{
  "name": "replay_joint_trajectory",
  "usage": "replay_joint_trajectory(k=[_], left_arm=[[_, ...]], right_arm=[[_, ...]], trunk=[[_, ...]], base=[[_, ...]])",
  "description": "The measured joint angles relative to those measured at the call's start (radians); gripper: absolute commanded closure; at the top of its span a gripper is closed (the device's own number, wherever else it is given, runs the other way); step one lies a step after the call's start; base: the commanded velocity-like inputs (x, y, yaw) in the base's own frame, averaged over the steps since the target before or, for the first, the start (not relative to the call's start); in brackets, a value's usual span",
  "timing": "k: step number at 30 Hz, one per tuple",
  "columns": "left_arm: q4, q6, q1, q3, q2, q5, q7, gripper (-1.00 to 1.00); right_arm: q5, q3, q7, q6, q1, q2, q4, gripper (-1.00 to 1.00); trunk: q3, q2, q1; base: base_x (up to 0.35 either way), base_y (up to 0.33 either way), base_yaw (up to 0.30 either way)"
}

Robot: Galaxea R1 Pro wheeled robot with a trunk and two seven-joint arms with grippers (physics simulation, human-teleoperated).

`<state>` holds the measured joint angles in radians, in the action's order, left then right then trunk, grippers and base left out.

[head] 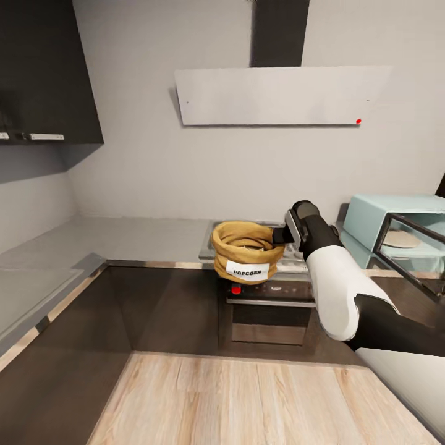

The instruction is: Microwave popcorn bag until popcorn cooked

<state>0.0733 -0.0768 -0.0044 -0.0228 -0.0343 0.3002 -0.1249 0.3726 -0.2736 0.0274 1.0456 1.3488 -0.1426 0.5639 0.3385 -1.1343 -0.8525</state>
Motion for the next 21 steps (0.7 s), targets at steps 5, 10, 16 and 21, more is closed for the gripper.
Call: replay_joint_trajectory(k=[5,10,16,21], left_arm=[[-0.001,0.0,0.0,0.0,-0.001,0.0,0.0,-1.0],[-0.001,0.0,0.0,0.0,-0.002,0.0,-0.001,-1.0],[-0.002,0.0,0.0,-0.001,-0.002,0.0,0.0,-1.0],[-0.003,0.001,0.0,-0.001,-0.002,0.002,-0.001,-1.0]], right_arm=[[0.003,0.0,0.0,0.0,0.0,0.009,0.0,1.0],[0.0,0.001,-0.001,0.0,0.0,0.018,-0.001,1.0],[0.0,0.001,-0.001,0.0,0.0,0.018,-0.003,1.0],[0.0,0.001,-0.001,0.0,0.0,0.018,-0.003,1.0]], trunk=[[-0.002,0.0,0.0],[-0.004,0.0,0.0],[-0.006,0.0,-0.001],[-0.007,0.0,-0.001]], base=[[0.0,0.0,-0.284],[-0.16,0.0,-0.284],[-0.327,0.0,-0.284],[-0.335,0.0,-0.284]])
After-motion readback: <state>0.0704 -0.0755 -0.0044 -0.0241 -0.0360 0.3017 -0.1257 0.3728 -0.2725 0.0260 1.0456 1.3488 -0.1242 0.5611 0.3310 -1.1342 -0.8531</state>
